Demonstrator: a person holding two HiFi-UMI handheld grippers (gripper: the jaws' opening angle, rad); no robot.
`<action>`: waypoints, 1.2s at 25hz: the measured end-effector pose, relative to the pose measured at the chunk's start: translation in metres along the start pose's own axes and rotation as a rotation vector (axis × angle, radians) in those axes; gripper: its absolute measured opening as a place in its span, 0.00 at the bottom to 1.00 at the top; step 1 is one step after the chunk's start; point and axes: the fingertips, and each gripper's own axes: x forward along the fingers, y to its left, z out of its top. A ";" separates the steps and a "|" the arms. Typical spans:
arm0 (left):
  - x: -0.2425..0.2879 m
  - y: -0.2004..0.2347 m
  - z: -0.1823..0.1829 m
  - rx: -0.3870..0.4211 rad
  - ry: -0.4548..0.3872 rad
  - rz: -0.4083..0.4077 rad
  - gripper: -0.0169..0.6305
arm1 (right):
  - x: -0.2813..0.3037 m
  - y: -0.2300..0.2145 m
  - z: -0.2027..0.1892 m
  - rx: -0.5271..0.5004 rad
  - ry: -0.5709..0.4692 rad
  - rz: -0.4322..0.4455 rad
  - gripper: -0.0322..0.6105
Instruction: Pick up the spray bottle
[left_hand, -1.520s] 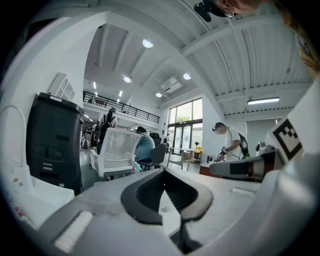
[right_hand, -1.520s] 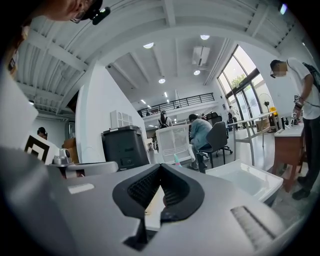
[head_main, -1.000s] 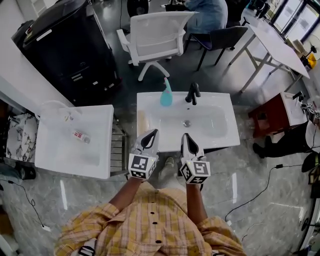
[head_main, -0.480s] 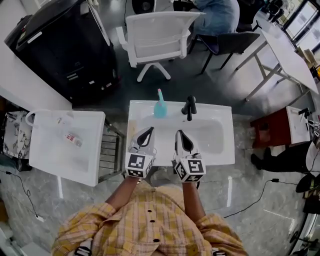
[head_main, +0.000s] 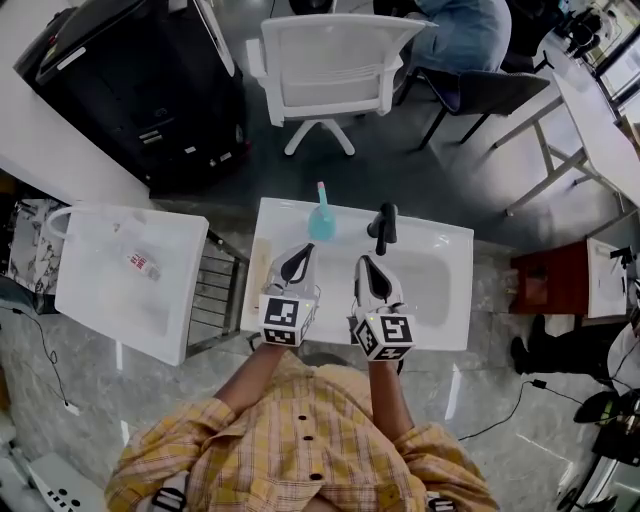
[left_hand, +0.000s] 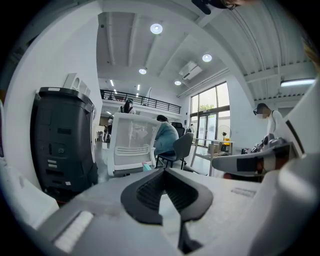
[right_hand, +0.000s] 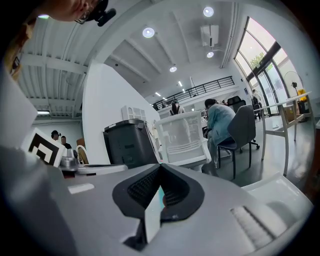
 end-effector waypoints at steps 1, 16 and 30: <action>0.004 0.000 -0.001 -0.001 0.005 0.008 0.02 | 0.003 -0.003 -0.001 0.001 0.003 0.004 0.05; 0.059 0.016 -0.008 -0.029 0.035 0.074 0.20 | 0.031 -0.026 -0.005 0.029 0.025 0.041 0.05; 0.098 0.028 -0.025 -0.075 0.111 0.127 0.29 | 0.043 -0.036 -0.011 0.034 0.046 0.049 0.05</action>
